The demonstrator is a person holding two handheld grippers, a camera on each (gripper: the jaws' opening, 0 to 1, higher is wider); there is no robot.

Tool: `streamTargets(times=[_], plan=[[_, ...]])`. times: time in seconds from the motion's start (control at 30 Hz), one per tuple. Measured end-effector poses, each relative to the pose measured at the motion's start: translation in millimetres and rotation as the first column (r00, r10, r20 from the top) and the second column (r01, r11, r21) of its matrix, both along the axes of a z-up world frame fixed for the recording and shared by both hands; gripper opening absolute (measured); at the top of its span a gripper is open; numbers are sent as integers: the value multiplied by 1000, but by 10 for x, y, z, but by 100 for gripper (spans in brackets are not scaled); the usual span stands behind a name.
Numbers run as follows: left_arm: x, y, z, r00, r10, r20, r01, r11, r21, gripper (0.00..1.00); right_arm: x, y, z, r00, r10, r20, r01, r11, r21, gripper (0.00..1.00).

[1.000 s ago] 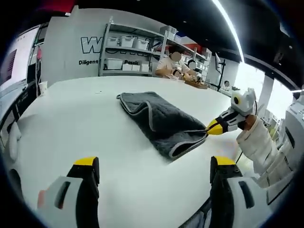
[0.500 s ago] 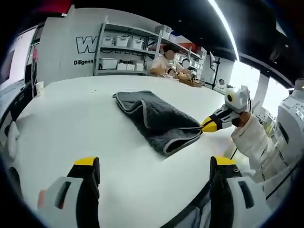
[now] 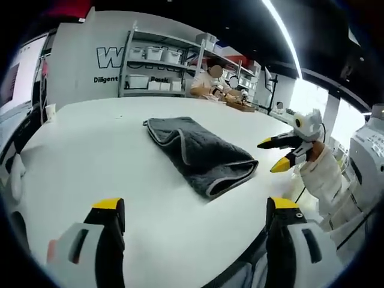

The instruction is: Open the folded towel by lifting each exposed corner and separating the folded layers until the towel lies flat within the target outline without major curled edges

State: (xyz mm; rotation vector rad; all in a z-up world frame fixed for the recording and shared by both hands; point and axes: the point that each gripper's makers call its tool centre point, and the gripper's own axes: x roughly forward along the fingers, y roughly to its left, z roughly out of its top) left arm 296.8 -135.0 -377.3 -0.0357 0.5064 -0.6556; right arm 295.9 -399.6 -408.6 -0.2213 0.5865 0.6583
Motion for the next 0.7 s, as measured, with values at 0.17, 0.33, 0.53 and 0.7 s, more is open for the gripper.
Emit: streamTargets(times=[0.17, 0.33, 0.53, 0.7], plan=[[-2, -2, -17, 1000, 1, -6, -1, 1000, 2, 98, -34, -127, -63, 998, -53, -34, 53, 999, 6, 99], [-16, -19, -27, 1000, -8, -8, 8, 1000, 4, 99, -95, -205, -131, 993, -92, -75, 92, 996, 1, 99], [-28, -44, -20, 1000, -20, -3, 20, 1000, -1, 99, -37, 1, -4, 998, -50, -24, 48, 998, -50, 99], [-37, -24, -12, 1000, -16, 0, 16, 1000, -10, 99, 68, 350, 237, 997, 26, 66, -24, 999, -36, 96]])
